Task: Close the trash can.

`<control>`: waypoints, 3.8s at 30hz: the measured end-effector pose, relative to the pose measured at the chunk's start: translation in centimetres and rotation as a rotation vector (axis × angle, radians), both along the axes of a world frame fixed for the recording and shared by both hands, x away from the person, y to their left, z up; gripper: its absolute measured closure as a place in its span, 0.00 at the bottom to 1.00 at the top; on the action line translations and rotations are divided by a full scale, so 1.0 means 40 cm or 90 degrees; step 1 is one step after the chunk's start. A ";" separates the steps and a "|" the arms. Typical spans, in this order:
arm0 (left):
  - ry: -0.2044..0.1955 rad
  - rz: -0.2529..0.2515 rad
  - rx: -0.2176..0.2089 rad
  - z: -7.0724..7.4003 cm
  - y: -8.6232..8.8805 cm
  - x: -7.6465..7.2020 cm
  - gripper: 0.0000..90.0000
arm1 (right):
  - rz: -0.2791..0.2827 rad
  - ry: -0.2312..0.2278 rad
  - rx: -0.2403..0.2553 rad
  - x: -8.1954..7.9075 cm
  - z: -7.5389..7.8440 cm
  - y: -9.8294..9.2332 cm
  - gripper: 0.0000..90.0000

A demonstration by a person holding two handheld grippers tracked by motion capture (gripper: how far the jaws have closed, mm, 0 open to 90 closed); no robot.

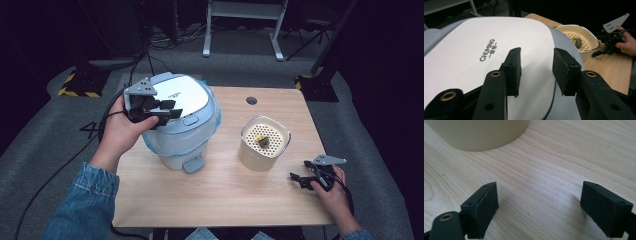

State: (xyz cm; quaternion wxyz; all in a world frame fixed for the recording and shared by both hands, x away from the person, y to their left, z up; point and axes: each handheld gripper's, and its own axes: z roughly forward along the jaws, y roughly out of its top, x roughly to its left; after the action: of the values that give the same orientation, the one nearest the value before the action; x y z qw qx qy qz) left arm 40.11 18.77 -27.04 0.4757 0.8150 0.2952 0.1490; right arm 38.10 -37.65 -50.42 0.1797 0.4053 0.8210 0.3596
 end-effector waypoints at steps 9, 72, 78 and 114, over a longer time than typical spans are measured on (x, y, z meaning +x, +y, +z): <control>-0.027 0.017 0.021 -0.004 -0.025 0.009 0.66 | 0.000 0.000 0.000 0.000 0.000 0.000 0.17; -0.040 0.023 0.024 -0.099 0.018 -0.265 0.30 | 0.000 -0.001 0.000 0.000 0.000 0.000 0.17; -0.020 0.028 0.027 -0.178 0.023 -0.279 0.29 | 0.000 0.000 -0.001 0.000 0.000 0.000 0.17; 0.138 0.092 0.074 -0.542 0.020 -0.245 0.28 | 0.000 -0.001 -0.001 0.000 0.000 0.000 0.17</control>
State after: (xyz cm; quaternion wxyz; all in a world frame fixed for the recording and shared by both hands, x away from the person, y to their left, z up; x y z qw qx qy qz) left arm 30.33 19.56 -48.73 0.3810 0.8291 0.3938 0.1108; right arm 38.09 -37.64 -50.43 0.1804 0.4052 0.8210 0.3594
